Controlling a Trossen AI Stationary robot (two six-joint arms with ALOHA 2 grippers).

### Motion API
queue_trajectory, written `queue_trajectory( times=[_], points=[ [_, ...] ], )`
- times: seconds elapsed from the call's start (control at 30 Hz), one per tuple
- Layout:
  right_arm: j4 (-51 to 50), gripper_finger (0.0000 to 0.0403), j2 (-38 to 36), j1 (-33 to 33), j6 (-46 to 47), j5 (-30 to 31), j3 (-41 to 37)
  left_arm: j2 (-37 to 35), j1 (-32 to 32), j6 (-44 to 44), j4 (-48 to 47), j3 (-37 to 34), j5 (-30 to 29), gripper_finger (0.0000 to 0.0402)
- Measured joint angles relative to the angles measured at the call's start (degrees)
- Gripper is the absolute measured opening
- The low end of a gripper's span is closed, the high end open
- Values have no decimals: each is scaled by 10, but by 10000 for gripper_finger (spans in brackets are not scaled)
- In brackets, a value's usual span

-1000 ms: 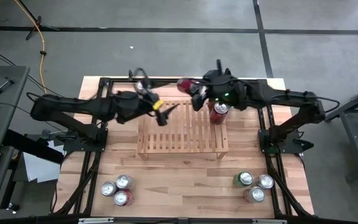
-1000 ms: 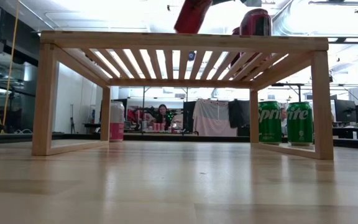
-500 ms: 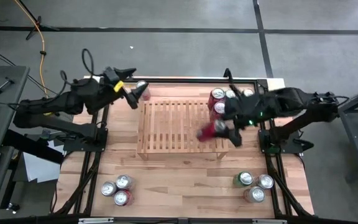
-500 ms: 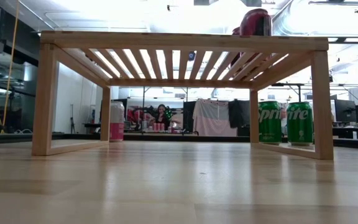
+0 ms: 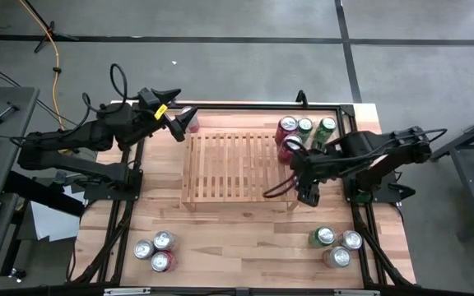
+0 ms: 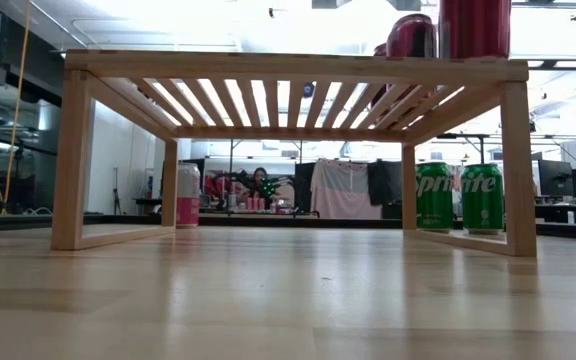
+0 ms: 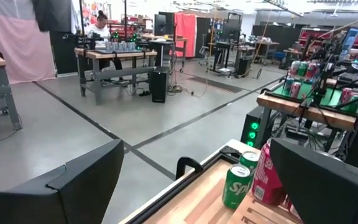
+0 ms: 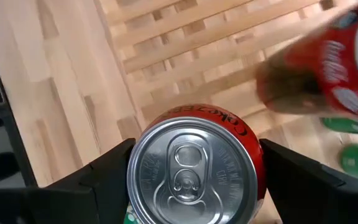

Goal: Place canned beverage on shelf
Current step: Put the top left red soda can on the shelf

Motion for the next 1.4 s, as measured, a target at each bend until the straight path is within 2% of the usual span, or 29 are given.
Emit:
queue_trajectory(
  times=[0.1, 0.2, 0.3, 0.4, 0.57, 0.77, 0.9, 0.97, 1.03, 1.1, 1.2, 1.3, 1.4],
  points=[
    [19, 291, -2, -2, -21, -7, 0, 0, 0, -1, 0, 0, 1, 394],
    [53, 291, -12, -21, -7, -45, 0, 0, 0, -1, 1, 0, 2, 394],
    [43, 291, -14, -56, 99, -106, 1, 0, 0, -1, 0, 0, 13, 394],
    [-7, 291, -8, -88, 236, -127, 1, 0, 0, -1, -1, 0, 35, 394],
    [-6, 291, -2, -92, 365, -87, 1, 0, 0, -1, -1, 0, 39, 394],
    [-1, 291, 4, -50, 510, 3, 0, 0, 0, 4, -2, 0, 44, 394],
    [-11, 291, 9, -19, 570, 28, 0, 0, 0, 20, -2, 0, 62, 394],
    [-1, 291, 10, -11, 546, 32, 0, 0, 0, 31, -2, 0, 63, 394],
    [29, 291, 10, -3, 462, 22, 0, 0, 0, 39, -2, 0, 63, 394],
    [63, 291, 10, 0, 345, -15, 0, 0, 0, 44, -2, 0, 66, 394],
    [114, 291, 10, 0, 123, -108, 0, 0, 0, 45, -2, 0, 87, 394],
    [146, 291, 13, -9, -41, -173, 0, 0, 0, 33, -2, 0, 136, 394],
    [157, 291, 19, -21, -184, -200, 0, 0, 0, -8, -1, 0, 218, 394]
  ],
)
